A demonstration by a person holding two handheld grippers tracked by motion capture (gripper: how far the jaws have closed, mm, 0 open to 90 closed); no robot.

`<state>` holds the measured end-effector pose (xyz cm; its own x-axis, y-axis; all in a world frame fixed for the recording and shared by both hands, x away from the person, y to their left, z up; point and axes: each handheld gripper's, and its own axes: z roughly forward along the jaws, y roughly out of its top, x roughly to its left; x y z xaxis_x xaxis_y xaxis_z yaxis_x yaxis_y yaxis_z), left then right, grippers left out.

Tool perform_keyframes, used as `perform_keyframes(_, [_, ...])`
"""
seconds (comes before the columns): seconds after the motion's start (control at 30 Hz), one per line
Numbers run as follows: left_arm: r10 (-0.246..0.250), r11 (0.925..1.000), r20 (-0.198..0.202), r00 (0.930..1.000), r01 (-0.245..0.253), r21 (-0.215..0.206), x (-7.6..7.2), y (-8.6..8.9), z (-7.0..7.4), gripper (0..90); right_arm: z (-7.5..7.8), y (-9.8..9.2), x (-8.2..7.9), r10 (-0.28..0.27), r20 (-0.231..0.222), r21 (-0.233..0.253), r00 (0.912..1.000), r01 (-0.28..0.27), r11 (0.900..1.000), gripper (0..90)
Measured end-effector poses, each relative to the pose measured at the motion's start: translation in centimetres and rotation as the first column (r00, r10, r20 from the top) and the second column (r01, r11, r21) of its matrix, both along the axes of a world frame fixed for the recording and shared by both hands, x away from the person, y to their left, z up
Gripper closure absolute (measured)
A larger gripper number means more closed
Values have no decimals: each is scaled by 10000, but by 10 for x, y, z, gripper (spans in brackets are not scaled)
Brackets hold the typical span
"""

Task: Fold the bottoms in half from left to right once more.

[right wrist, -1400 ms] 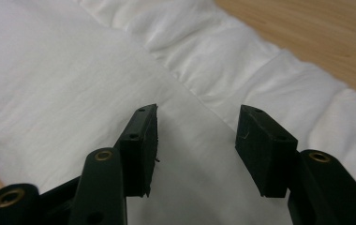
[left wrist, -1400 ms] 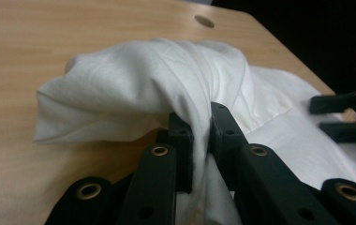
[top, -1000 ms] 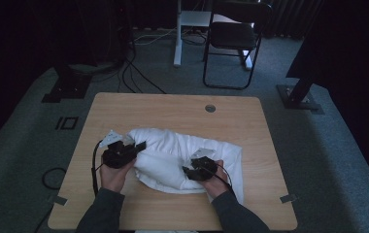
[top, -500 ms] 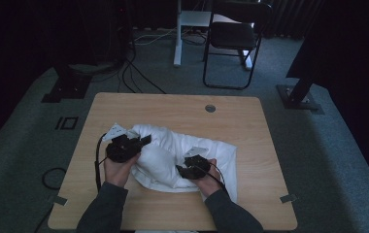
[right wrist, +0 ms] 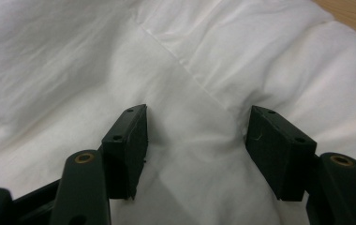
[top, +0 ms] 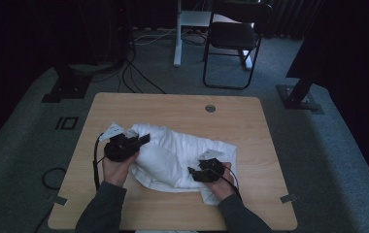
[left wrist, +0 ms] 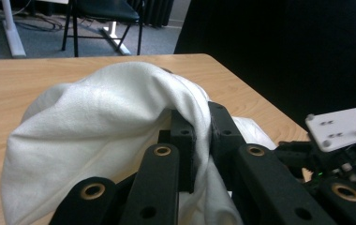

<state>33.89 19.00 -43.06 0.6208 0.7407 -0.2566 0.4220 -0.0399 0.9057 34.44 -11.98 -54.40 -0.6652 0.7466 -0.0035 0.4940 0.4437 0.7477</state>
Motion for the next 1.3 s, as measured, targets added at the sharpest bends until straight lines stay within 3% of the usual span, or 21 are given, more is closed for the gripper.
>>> perform_keyframes(0.17, [-348,9994,180,9992,348,19,3,-11,10,840,-4,12,8,91,-128,305,9999,-87,9995,394])
perform_keyframes(0.23, [-509,9986,250,9984,504,181,3,-17,12,844,-7,26,13,152,-89,624,9998,-146,9979,399])
perform_keyframes(0.4, [-632,9970,363,9973,614,469,4,-26,14,844,-7,46,18,372,-91,697,9993,-365,9969,400])
perform_keyframes(0.47, [-581,9970,321,9978,564,531,7,-28,13,844,-3,56,21,839,-145,811,9964,-825,9933,380])
perform_keyframes(0.63, [-548,9973,286,9981,533,496,8,-27,10,844,12,38,15,971,275,1387,9949,-1000,9853,350])
perform_keyframes(0.7, [-550,9971,300,9980,534,534,8,-27,10,843,19,22,10,677,517,1314,9964,-740,9886,350])
perform_keyframes(0.77, [-560,9970,300,9980,543,555,8,-28,10,843,19,2,6,104,543,832,9985,-149,9964,352])
perform_keyframes(0.8, [-563,9970,287,9980,547,545,8,-28,10,844,16,-5,6,-43,411,642,9991,17,9979,357])
perform_keyframes(0.83, [-584,9969,286,9979,568,538,8,-30,11,843,4,-12,7,-244,-11,300,9997,244,9993,409])
perform_keyframes(0.87, [-635,9967,293,9976,620,519,8,-32,11,843,4,-12,7,-244,-11,300,9997,244,9993,409])
perform_keyframes(0.9, [-700,9963,306,9971,683,525,9,-34,11,843,-6,-9,9,-256,-402,158,9989,262,9995,449])
perform_keyframes(1.03, [-993,9926,372,9944,963,739,9,-47,15,843,-9,11,11,-165,-280,-278,9995,157,9995,493])
perform_keyframes(1.2, [-1216,9886,390,9918,1175,937,10,-58,15,843,-10,26,13,-40,-312,-6,9995,40,10000,512])
perform_keyframes(1.3, [-1399,9834,241,9899,1360,1204,11,-68,9,843,-12,42,15,341,-330,286,9989,-331,9990,508])
